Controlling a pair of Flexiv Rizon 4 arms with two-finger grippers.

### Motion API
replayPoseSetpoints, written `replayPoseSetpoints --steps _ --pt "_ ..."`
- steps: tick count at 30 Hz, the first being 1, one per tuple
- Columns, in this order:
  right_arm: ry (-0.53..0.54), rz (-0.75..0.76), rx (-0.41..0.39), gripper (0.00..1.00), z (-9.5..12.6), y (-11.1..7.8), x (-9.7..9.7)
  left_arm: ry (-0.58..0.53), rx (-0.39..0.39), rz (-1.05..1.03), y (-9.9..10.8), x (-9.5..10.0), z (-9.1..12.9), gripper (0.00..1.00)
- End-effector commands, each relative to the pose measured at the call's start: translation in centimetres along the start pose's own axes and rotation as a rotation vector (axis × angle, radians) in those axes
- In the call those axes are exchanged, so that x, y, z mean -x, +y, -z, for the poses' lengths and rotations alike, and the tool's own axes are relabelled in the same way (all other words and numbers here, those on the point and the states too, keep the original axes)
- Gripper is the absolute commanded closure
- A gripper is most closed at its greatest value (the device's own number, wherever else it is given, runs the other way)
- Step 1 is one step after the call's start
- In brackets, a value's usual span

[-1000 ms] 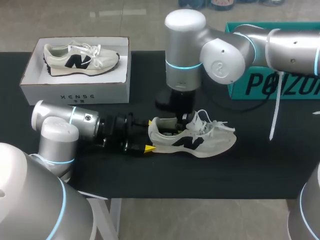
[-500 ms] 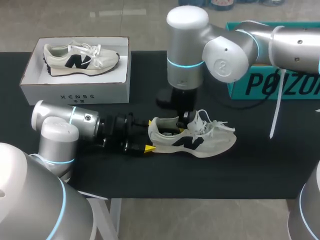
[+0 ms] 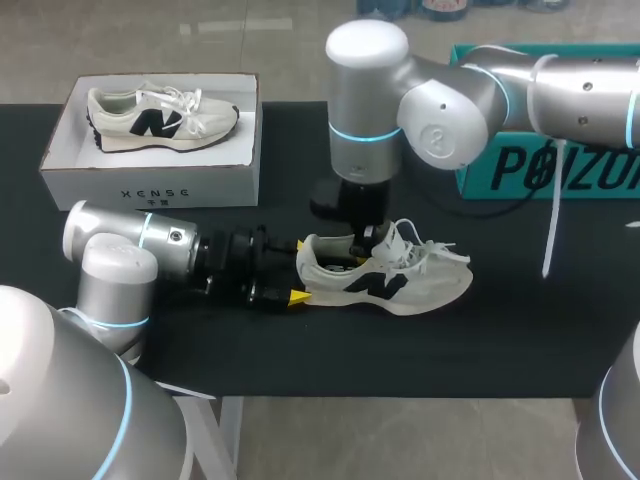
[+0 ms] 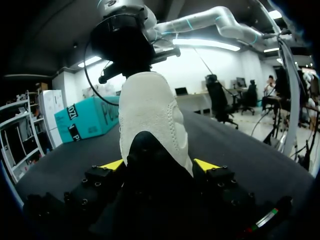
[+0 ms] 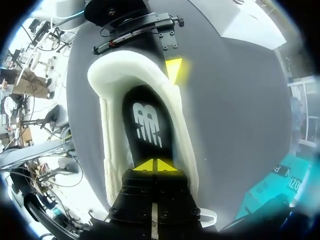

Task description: Take the shoe out of the shoebox, open the shoe tongue, remove and reinsert the insole, then place the shoe into the shoebox

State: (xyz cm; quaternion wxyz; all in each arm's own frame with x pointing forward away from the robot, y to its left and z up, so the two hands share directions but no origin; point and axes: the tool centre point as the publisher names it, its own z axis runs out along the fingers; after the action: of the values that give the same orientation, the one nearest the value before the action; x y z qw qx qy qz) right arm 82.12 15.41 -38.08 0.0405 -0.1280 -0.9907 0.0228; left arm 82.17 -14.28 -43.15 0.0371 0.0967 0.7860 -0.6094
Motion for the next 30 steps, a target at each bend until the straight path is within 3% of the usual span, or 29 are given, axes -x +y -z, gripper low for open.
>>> replayPoseSetpoints --steps 1,14,15,16,20,30 --pt "0.005 -0.001 0.003 1.0 -0.4 -0.1 0.4 -0.002 0.001 -0.001 0.2 -0.1 -0.1 1.0" --pt "-0.004 -0.009 0.011 1.0 -0.3 -0.2 2.0 -0.002 0.001 -0.001 0.2 -0.1 -0.1 1.0" --pt "-0.004 -0.009 0.011 0.88 -0.3 -0.2 2.0 -0.002 0.001 -0.001 0.2 -0.1 -0.1 1.0" --pt "-0.003 -0.01 0.011 0.84 -0.3 -0.3 2.0 -0.002 0.001 -0.001 0.2 -0.1 -0.1 1.0" --pt "-0.001 -0.007 0.01 0.55 -0.3 -0.4 1.8 -0.002 0.001 -0.001 0.2 -0.1 -0.1 1.0" --pt "0.003 -0.013 0.013 0.52 -0.5 -0.6 1.4 -0.002 0.001 -0.001 0.2 -0.1 -0.1 1.0"
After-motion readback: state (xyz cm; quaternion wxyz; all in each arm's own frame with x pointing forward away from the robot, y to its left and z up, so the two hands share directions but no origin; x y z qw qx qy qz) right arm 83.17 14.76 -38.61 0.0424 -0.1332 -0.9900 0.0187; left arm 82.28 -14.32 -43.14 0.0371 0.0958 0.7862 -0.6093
